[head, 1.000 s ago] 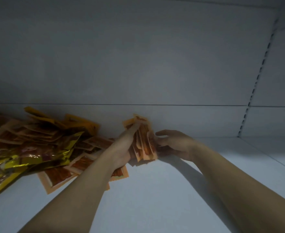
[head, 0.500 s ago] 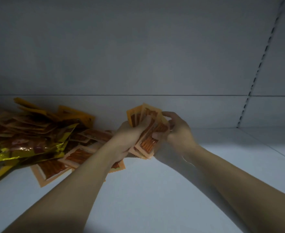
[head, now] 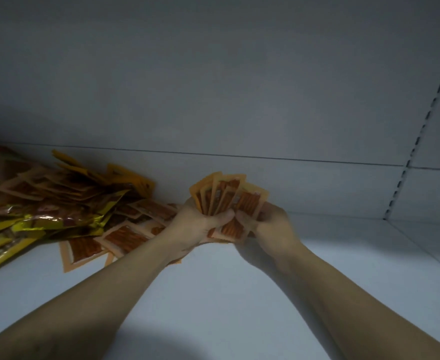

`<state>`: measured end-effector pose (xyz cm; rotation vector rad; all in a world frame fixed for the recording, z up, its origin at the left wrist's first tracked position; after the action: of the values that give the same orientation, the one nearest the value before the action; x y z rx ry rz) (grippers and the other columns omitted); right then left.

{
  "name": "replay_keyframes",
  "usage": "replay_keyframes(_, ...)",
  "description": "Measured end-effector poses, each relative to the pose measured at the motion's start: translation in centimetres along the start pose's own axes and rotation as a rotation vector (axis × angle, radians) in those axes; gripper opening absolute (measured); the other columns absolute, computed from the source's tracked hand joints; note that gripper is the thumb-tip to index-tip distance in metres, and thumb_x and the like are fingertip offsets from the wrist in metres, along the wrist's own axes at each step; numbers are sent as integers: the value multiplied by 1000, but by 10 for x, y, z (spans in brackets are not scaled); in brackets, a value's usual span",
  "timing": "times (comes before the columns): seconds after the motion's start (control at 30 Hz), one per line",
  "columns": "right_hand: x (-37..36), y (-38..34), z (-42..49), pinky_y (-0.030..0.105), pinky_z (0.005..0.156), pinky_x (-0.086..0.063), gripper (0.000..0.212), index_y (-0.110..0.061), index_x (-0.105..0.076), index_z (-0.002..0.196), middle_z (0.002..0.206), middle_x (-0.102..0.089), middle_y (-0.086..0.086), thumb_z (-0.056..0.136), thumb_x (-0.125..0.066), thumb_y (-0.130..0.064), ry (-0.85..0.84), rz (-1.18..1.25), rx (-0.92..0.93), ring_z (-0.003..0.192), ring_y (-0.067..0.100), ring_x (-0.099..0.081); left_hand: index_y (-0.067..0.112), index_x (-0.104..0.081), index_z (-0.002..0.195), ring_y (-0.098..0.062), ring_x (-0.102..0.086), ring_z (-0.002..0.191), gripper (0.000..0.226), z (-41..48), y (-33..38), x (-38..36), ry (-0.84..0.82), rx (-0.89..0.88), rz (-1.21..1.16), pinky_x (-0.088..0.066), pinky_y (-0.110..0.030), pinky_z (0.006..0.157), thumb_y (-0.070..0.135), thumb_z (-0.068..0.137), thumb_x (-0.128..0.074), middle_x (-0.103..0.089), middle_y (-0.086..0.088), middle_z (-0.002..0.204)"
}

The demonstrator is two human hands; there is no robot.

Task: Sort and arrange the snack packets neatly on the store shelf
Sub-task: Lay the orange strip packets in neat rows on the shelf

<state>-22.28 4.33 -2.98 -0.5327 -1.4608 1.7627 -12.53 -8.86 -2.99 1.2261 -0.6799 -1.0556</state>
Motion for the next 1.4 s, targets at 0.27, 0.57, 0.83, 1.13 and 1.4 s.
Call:
replay_keyframes(0.27, 9, -2, 12, 10, 61, -48, 16, -26, -69, 87, 79, -72, -17, 86, -72, -10, 95, -57, 149, 75, -2, -67, 20, -66, 114, -9, -71, 98, 30, 0, 22, 2, -103, -131, 271, -55, -19, 78, 8, 87, -67, -76, 5, 104)
replay_keyframes(0.57, 3, 15, 19, 18, 65, -54, 26, -24, -67, 99, 88, -75, -11, 80, -79, -11, -5, 96, -7, 83, 7, -71, 0, -67, 115, -35, -70, 102, 46, 8, 11, 10, 118, -49, 197, -55, -54, 92, 7, 71, -77, -73, -18, 109)
replay_keyframes(0.83, 6, 21, 29, 24, 66, -56, 20, -15, -72, 98, 88, -77, -3, 80, -77, -6, 3, 244, -81, 83, 16, -74, -3, -66, 119, -40, -68, 106, 51, 16, 8, 18, 22, 27, 213, -55, -54, 92, 7, 70, -79, -70, -23, 113)
replay_keyframes(1.13, 11, 20, 29, 18, 60, -55, 13, -17, -73, 95, 85, -77, -8, 87, -72, -8, 91, 230, -30, 78, 10, -73, 0, -63, 124, -34, -67, 111, 46, 12, 13, 20, -2, 85, 275, -49, -52, 103, 2, 79, -73, -70, -18, 118)
replay_keyframes(1.4, 10, 20, 27, 21, 66, -54, 11, -22, -75, 90, 84, -77, -10, 85, -75, -12, 52, 172, -66, 78, 8, -73, -3, -60, 126, -37, -64, 114, 60, 10, 16, 12, -76, 111, 241, -49, -51, 102, -5, 68, -73, -67, -22, 121)
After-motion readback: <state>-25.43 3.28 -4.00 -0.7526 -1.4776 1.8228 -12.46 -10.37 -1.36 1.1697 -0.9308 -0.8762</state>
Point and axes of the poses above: each hand's wrist, its own z-axis towards the middle knuckle, its own x-axis out of the back of the hand, y = z × x, the point moved 2 cm from there along z, towards the middle knuckle
